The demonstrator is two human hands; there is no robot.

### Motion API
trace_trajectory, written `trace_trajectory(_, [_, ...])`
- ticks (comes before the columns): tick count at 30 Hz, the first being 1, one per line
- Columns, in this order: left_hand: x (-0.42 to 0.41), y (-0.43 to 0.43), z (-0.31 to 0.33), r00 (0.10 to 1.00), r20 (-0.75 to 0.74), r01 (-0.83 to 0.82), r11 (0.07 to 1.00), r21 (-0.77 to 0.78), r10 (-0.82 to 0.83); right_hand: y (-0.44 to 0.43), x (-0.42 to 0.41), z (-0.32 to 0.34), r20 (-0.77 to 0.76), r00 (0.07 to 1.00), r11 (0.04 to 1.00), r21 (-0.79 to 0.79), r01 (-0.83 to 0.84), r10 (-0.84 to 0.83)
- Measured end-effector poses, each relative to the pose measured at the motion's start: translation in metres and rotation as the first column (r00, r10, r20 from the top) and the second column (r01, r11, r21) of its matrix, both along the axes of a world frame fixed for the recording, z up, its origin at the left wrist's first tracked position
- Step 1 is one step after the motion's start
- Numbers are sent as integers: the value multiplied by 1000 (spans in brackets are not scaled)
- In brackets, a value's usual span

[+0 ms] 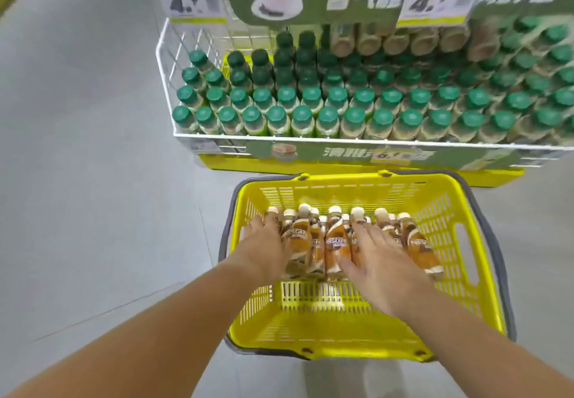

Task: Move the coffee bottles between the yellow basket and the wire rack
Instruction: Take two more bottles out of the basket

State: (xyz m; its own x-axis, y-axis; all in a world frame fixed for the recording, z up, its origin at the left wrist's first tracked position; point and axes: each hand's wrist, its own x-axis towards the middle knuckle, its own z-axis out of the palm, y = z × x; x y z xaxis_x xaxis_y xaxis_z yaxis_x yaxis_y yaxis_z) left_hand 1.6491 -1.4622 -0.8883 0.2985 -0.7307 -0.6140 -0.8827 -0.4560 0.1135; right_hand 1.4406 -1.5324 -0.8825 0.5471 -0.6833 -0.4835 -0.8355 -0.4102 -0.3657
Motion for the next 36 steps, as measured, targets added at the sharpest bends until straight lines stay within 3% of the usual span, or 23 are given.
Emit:
trace_trajectory(4, [12,-3,-46,997,14,-75,990,117,74,3,60,-56,108,975,970,166,175,-195])
trace_trajectory(8, [13,-7,-69,998,33,-64,995,81,62,-2,107,-92,110,860,817,391,423,-498])
trace_trajectory(13, [15,-20,-77,991,120,-66,994,92,54,-14,121,-107,49,787,750,347,564,-615])
trace_trajectory(16, [14,-23,-77,987,151,-58,996,67,47,-22,106,-105,57,783,750,337,568,-619])
trace_trajectory(21, [5,-25,-72,971,140,-191,981,-33,193,-32,48,-101,126,800,792,291,536,-587])
trace_trajectory(31, [1,-21,-75,899,23,-437,899,-37,438,-15,2,-95,200,834,845,283,454,-515])
trace_trajectory(36, [-5,-17,-57,816,-169,-558,829,16,553,-18,-2,-77,235,812,834,305,460,-534])
